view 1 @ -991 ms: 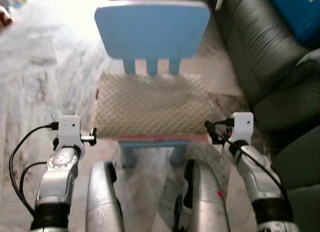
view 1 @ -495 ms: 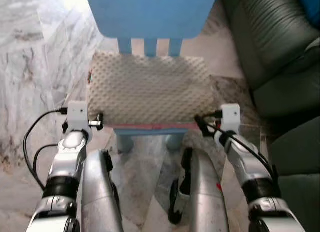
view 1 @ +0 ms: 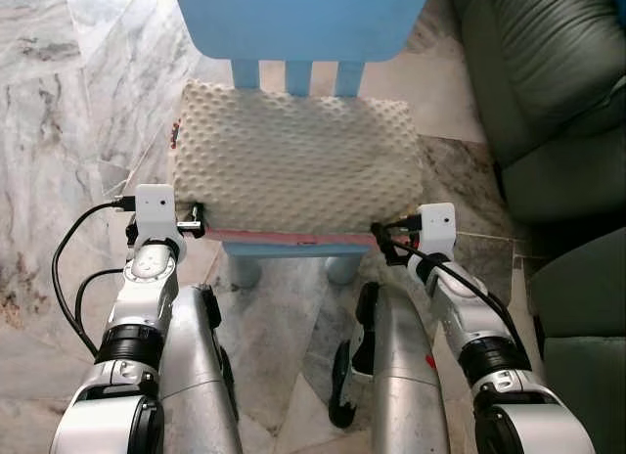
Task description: Move the pillow to the sofa
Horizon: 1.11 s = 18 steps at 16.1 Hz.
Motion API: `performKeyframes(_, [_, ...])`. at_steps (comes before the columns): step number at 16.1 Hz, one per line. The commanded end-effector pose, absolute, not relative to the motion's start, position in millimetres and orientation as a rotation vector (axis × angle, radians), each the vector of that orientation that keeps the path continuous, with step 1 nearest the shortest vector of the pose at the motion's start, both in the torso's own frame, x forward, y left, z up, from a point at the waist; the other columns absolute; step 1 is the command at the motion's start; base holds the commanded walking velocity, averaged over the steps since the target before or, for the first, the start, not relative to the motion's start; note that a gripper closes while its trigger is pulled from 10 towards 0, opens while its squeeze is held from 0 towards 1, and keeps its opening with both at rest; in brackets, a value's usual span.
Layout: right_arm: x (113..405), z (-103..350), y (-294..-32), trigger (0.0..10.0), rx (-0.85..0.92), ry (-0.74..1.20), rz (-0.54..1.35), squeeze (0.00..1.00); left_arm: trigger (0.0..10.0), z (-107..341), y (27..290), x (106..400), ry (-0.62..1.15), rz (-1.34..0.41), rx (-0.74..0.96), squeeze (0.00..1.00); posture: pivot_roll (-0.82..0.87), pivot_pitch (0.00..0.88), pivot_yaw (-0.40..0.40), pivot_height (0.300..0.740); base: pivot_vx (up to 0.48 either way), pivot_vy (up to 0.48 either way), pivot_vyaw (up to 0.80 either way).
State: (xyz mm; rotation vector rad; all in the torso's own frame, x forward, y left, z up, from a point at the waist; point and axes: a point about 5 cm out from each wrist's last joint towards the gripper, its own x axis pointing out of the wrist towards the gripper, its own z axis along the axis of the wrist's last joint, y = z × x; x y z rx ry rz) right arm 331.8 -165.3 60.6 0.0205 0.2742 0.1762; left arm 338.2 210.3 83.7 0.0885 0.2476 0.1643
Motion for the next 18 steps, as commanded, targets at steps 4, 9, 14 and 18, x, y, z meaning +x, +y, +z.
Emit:
performKeyframes(4, [327,55,-172,10.0,0.046,0.28,0.165,0.0,10.0,76,212,314,0.28,0.194,0.128,0.0,-0.01,0.388,-0.086,0.552,0.0,0.0,0.0])
performKeyframes(9, [302,78,-195,10.0,0.067,0.187,0.176,0.0,10.0,106,225,262,0.163,0.313,0.171,0.0,-0.01,0.382,-0.101,0.552,0.0,0.0,0.0])
performKeyframes(14, [304,103,-200,10.0,0.094,0.085,0.179,0.0,10.0,132,223,288,0.053,0.323,0.075,0.0,-0.03,0.374,-0.104,0.552,0.0,0.0,0.0])
performKeyframes(18, [324,95,-189,10.0,0.102,0.155,0.179,0.0,10.0,115,206,313,0.154,0.298,-0.049,0.0,-0.04,0.374,-0.11,0.552,0.0,0.0,0.0])
